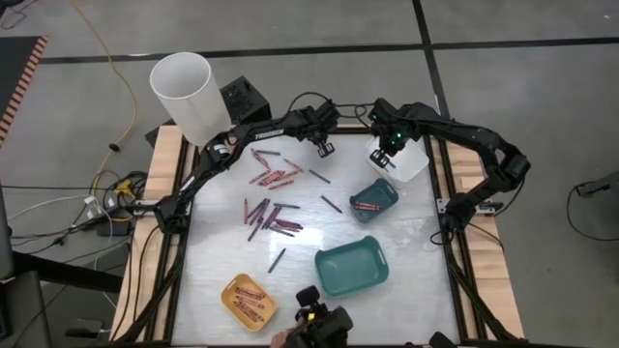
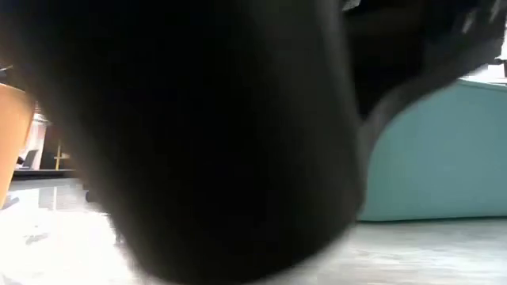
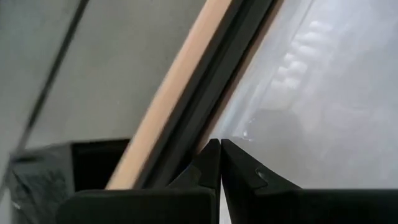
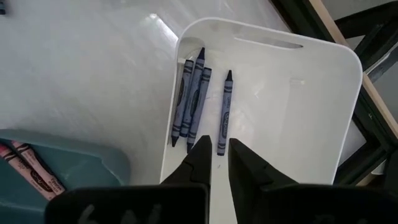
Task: Sort crayons
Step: Put the blue crayon into the white bin
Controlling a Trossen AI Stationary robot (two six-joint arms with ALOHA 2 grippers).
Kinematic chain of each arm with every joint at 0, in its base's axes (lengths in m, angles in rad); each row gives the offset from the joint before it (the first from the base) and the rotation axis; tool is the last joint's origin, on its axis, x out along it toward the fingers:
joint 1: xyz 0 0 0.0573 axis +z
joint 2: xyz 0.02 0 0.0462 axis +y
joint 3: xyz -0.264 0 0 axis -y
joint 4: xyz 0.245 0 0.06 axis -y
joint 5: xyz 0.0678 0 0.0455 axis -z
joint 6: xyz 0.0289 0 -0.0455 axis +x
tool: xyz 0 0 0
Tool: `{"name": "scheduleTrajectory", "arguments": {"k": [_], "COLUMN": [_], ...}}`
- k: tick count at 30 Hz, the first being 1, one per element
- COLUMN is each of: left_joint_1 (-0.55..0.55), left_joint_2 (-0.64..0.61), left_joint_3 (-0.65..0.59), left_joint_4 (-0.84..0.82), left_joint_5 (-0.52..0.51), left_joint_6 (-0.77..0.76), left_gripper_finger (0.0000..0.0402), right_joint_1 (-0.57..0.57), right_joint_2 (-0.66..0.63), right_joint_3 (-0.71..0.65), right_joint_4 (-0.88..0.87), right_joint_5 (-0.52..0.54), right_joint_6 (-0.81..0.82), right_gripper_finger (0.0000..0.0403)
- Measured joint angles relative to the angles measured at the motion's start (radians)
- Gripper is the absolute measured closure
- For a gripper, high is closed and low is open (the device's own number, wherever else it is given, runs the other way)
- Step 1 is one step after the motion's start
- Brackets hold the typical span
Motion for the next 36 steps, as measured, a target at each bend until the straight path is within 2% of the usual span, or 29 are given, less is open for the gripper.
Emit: {"name": "scheduleTrajectory", "arguments": {"k": [9,13,20,26,30,36], "left_joint_1": [0.034,0.049,0.082,0.054,0.041,0.037], "left_joint_2": [0.031,0.033,0.026,0.026,0.029,0.029], "left_joint_3": [0.002,0.004,0.004,0.022,0.089,0.224], "left_joint_4": [-0.058,-0.204,-0.243,-0.257,-0.37,-0.527], "left_joint_5": [0.034,-0.072,0.013,-0.048,-0.129,-0.106], "left_joint_6": [-0.197,-0.343,-0.397,-0.392,-0.362,-0.31], "left_gripper_finger": [0.0401,0.0401,0.0401,0.0401,0.0401,0.0401], "right_joint_1": [0.0,0.0,0.0,0.0,0.0,0.015], "right_joint_2": [0.0,0.0,0.0,0.0,0.0,0.0], "right_joint_3": [0.0,0.0,0.0,0.0,0.003,0.023], "right_joint_4": [-0.006,-0.008,-0.008,0.003,0.027,0.056], "right_joint_5": [-0.001,-0.002,-0.006,-0.024,-0.057,-0.073], "right_joint_6": [0.0,0.001,0.002,0.007,0.001,0.008], "right_gripper_finger": [0.0354,0.0354,0.0354,0.0354,0.0354,0.0354]}}
